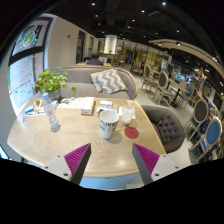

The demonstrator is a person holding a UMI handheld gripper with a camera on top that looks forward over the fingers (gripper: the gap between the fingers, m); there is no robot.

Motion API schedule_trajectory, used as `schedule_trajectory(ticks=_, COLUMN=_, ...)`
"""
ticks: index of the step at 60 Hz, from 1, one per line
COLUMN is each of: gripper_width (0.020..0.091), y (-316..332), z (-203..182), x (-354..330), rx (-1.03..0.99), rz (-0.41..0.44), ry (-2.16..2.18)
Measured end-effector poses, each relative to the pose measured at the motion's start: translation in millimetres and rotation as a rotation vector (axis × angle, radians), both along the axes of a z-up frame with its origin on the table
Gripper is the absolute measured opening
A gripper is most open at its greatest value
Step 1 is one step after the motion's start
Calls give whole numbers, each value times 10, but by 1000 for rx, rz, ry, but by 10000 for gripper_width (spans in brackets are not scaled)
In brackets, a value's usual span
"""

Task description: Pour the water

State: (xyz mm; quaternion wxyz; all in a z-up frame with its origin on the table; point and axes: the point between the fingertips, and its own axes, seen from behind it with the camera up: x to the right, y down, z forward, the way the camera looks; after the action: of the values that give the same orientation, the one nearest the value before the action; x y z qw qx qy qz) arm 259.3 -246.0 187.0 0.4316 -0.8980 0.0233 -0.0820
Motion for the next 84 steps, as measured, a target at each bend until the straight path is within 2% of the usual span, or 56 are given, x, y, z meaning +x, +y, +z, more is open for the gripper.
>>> schedule_trajectory(ticks=16, gripper_width=856, y=47, z=-125, x=-270, rx=-15, rz=13, ry=19)
schedule_trajectory(ticks=30, gripper_width=859, y=340, z=-270, x=-1310, rx=26, rz=93, ry=88)
schedule_trajectory(ticks=47, gripper_width=860, y=1328, z=-703, x=-2737, rx=102, rz=162, ry=170)
schedule_trajectory(ticks=64, gripper_width=858, y=2403, z=-1279, x=-3028, rx=177, rz=111, ry=154)
schedule_trajectory(ticks=67, gripper_width=840, y=2549, z=-1330, x=-3031, rx=196, rz=106, ry=149)
schedule_trajectory(ticks=72, gripper_width=770, y=2703, z=-1391, x=-3040, rx=220, rz=111, ry=134)
schedule_trajectory(ticks=79, gripper_width=573, y=2829, z=-1507, x=-3081, rx=231, rz=137, ry=117)
schedule_trajectory(ticks=81, gripper_width=492, y=2850, z=-1502, x=-3103, rx=239, rz=143, ry=120)
schedule_trajectory(ticks=84, gripper_width=464, y=2868, z=-1508, x=-3077, rx=245, rz=138, ry=102)
